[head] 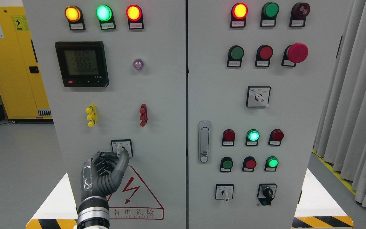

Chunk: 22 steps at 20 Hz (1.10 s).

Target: Turn on light switch 1

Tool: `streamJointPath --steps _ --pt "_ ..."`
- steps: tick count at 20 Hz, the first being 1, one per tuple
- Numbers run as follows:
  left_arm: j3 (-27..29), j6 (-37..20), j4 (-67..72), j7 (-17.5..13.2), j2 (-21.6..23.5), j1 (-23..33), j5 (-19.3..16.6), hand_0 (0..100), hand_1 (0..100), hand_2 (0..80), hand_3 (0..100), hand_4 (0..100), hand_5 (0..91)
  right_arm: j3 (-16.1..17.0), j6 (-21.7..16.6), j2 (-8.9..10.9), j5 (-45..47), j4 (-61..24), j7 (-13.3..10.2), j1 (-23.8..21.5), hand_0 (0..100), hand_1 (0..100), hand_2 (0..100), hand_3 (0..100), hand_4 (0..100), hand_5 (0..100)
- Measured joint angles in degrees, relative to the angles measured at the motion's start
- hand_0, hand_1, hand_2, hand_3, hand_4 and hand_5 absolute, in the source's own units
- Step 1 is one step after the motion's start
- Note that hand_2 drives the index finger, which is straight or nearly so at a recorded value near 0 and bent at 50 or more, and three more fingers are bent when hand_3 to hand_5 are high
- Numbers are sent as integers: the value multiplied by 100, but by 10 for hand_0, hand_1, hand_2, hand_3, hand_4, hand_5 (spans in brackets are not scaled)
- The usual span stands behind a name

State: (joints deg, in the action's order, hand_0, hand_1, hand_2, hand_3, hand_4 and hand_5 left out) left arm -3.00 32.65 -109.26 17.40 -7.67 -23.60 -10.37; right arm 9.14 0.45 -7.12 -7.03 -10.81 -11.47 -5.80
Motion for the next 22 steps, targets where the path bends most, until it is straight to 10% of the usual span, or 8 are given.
streamJointPath --steps 22 --pt "-7 3 44 4 -3 -35 -16 308 619 596 878 867 849 0 0 0 0 0 0 0 0 500 40 0 0 0"
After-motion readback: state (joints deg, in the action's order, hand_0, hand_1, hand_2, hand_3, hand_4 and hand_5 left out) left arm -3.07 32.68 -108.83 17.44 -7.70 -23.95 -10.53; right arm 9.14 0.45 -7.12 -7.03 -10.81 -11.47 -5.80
